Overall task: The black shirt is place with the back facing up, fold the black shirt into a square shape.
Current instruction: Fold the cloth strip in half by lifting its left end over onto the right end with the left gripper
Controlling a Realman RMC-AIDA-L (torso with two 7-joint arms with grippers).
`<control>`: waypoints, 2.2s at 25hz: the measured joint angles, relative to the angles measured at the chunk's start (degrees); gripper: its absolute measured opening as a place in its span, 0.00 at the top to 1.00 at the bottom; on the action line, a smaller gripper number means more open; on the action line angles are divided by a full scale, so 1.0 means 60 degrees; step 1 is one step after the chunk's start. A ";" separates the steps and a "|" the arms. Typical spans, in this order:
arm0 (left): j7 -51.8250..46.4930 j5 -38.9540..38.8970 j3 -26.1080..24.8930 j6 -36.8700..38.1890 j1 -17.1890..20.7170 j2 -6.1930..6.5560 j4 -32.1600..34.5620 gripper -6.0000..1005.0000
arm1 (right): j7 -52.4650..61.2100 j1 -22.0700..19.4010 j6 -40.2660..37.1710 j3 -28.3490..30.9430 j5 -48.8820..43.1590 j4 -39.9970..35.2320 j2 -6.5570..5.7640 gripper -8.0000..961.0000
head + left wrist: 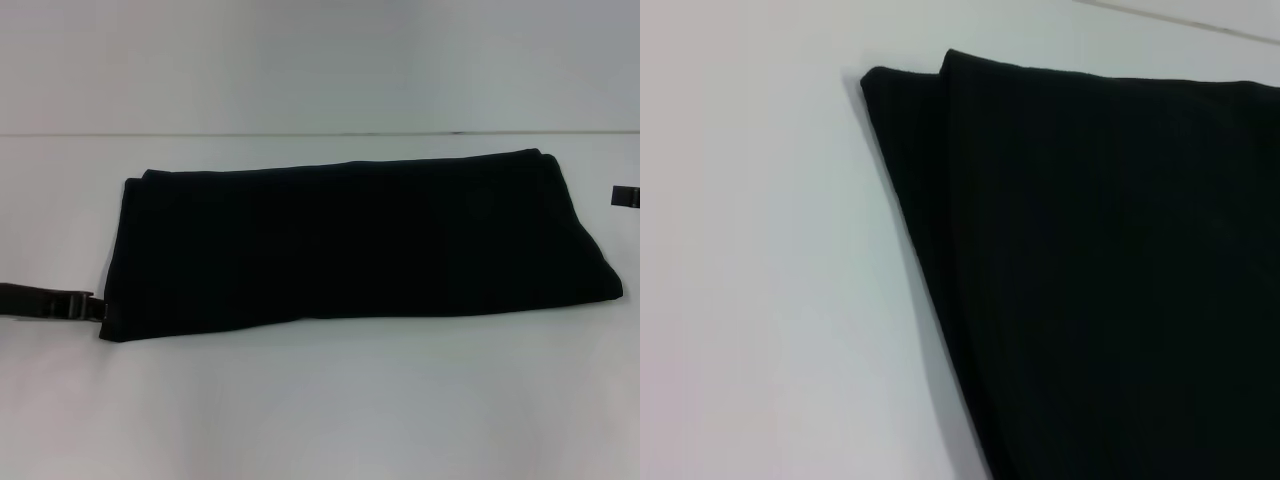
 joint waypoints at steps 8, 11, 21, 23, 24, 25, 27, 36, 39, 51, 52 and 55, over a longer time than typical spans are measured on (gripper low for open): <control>-0.0063 0.0164 0.0232 -0.0186 -0.0020 -0.0008 -0.0013 0.95 | 0.0008 -0.0043 0.0058 0.0030 -0.0008 0.0000 -0.0004 0.17; -0.0075 0.0204 0.0304 -0.0202 -0.0046 -0.0014 -0.0028 0.99 | 0.0009 -0.0044 0.0070 0.0033 -0.0040 -0.0001 -0.0003 0.24; -0.0108 0.0212 0.0258 -0.0330 -0.0082 0.0027 0.0024 0.99 | 0.0009 -0.0063 0.0188 0.0021 -0.0046 -0.0001 0.0012 0.25; -0.0110 0.0215 0.0232 -0.0288 -0.0083 0.0043 0.0038 0.99 | 0.0009 -0.0069 0.0191 0.0021 -0.0046 -0.0001 0.0012 0.25; -0.0111 0.0215 0.0230 -0.0278 -0.0084 0.0045 0.0042 0.99 | 0.0009 -0.0075 0.0192 0.0024 -0.0046 0.0000 0.0012 0.25; -0.0114 0.0215 0.0230 -0.0265 -0.0085 0.0045 0.0047 0.99 | 0.0009 -0.0075 0.0192 0.0024 -0.0046 0.0000 0.0012 0.25; -0.0122 0.0215 0.0230 -0.0250 -0.0087 0.0047 0.0050 0.99 | 0.0009 -0.0082 0.0192 0.0030 -0.0045 -0.0001 0.0012 0.25; -0.0120 0.0230 0.0242 0.0159 -0.0090 0.0051 0.0133 0.98 | 0.0294 -0.0079 0.0274 -0.0034 -0.0200 0.0013 -0.0012 0.25; -0.0088 0.0267 0.0263 0.0269 -0.0089 0.0051 0.0147 0.98 | 0.0540 -0.0080 0.0373 -0.0049 -0.0582 0.0015 -0.0026 0.25; -0.0065 0.0289 0.0257 0.0249 -0.0089 0.0050 0.0153 0.98 | 0.0564 -0.0033 0.0239 -0.0218 -0.1206 0.0210 0.0138 0.25; -0.0063 0.0289 0.0262 0.0234 -0.0089 0.0050 0.0153 0.98 | 0.0571 -0.0018 0.0237 -0.0275 -0.1218 0.0269 0.0149 0.25; -0.0046 0.0289 0.0271 0.0212 -0.0089 0.0050 0.0145 0.97 | 0.0612 0.0025 0.0323 -0.0480 -0.1276 0.0474 0.0169 0.25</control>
